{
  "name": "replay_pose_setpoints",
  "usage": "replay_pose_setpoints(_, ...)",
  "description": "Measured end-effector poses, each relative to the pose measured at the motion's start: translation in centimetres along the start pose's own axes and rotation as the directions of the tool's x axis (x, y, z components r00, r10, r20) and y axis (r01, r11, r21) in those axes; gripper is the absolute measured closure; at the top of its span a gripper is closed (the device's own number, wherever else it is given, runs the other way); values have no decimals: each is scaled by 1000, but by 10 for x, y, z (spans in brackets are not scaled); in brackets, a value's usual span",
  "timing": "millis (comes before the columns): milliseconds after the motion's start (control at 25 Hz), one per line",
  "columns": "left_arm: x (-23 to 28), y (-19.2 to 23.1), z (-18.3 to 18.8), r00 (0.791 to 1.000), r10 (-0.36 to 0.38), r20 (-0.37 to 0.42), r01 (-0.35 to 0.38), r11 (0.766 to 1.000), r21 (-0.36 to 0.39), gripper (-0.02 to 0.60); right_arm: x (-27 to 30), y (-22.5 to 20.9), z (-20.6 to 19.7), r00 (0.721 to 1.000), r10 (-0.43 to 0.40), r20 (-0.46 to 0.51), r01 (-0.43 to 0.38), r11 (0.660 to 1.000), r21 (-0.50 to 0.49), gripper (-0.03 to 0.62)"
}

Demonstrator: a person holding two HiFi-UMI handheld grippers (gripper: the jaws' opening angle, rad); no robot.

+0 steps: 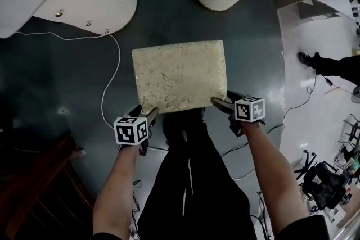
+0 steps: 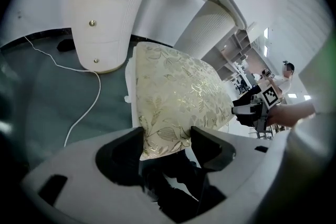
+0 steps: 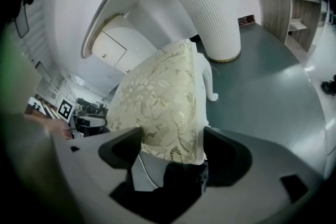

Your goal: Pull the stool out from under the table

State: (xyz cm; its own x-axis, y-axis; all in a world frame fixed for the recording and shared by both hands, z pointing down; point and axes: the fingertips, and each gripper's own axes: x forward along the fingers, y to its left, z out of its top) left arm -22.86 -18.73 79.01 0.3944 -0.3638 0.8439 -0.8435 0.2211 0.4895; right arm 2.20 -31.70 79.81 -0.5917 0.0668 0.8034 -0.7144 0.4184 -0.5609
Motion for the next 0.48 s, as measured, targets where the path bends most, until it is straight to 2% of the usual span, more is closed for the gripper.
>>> replay_pose_setpoints(120,-9,-9,-41,1000,-12,-17,12,1000,-26,315,-14,1,-22,998,-67,12,68,996,-58,226)
replay_pose_setpoints(160,-11,-9,-51,1000,-8,-25,7,1000,-29,320,-21,1,-25,994,-105,31,107,990,-90,259)
replay_pose_setpoints(200,-14,-9,-57,999,8,-36,-9,1000,-22,335,-29,1,-29,989,-141,44,146,982,-117,319)
replay_pose_setpoints(240,-20,-7,-62,999,32,-44,-32,999,-3,366,-38,3,-35,984,-170,46,175,976,-133,356)
replay_pose_setpoints(280,-27,-7,-64,997,59,-46,-58,998,21,388,-48,6,-44,982,-187,38,191,972,-140,352)
replay_pose_setpoints(360,-47,-12,-61,995,98,-26,-96,993,63,388,-73,21,-66,980,-197,12,197,970,-143,352)
replay_pose_setpoints(480,-80,-30,-38,993,105,53,-110,989,101,407,-117,50,-85,980,-199,1,196,964,-179,367)
